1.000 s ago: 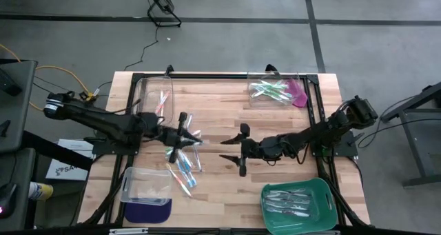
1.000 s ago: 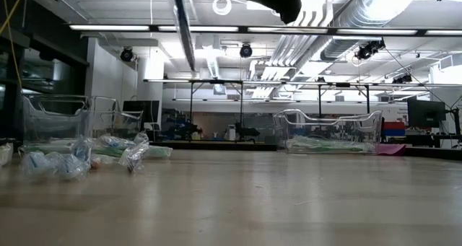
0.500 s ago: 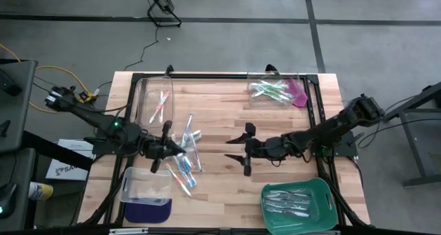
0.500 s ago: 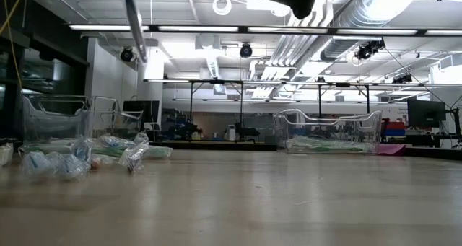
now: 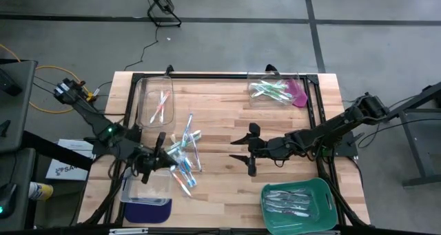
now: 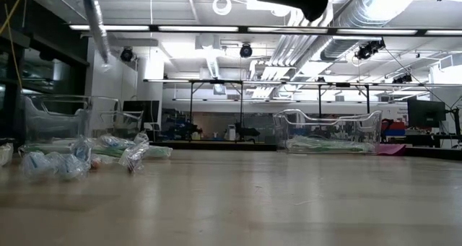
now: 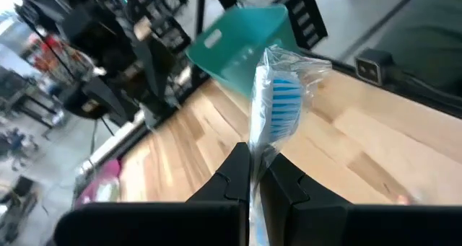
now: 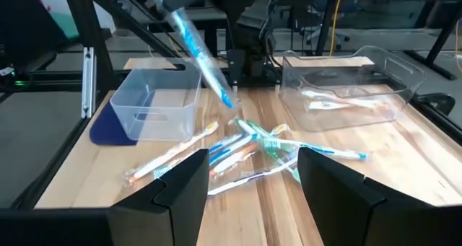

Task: Pick & Place Toothbrushes
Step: Put the blue toothbrush into the bottom transparent bin

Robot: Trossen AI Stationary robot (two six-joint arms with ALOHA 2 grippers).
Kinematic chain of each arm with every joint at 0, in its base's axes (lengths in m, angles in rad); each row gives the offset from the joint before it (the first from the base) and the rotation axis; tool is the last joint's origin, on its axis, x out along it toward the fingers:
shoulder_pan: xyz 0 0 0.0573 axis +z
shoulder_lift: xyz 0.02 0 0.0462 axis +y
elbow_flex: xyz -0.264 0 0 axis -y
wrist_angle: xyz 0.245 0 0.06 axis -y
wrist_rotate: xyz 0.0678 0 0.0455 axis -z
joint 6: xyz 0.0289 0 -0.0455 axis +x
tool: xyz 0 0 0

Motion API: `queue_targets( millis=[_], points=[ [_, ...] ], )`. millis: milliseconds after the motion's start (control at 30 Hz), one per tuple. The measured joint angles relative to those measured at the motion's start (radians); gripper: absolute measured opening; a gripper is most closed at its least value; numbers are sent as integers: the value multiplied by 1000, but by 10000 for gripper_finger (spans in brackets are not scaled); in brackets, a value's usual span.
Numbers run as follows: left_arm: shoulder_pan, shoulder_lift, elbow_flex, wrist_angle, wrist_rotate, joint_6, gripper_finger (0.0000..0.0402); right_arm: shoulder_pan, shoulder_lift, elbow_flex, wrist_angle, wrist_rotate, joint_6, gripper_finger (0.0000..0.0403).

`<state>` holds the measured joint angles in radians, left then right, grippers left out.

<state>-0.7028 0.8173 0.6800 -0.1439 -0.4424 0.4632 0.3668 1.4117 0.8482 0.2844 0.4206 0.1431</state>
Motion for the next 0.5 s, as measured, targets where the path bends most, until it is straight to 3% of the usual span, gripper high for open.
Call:
queue_targets(
  millis=[233,500],
  points=[
    [-121,48,87,-183,-96,-178,6,0,0,0,-14,0,20,205],
    [-217,132,270,-571,-92,-594,6,0,0,0,-31,0,65,205]
  ],
)
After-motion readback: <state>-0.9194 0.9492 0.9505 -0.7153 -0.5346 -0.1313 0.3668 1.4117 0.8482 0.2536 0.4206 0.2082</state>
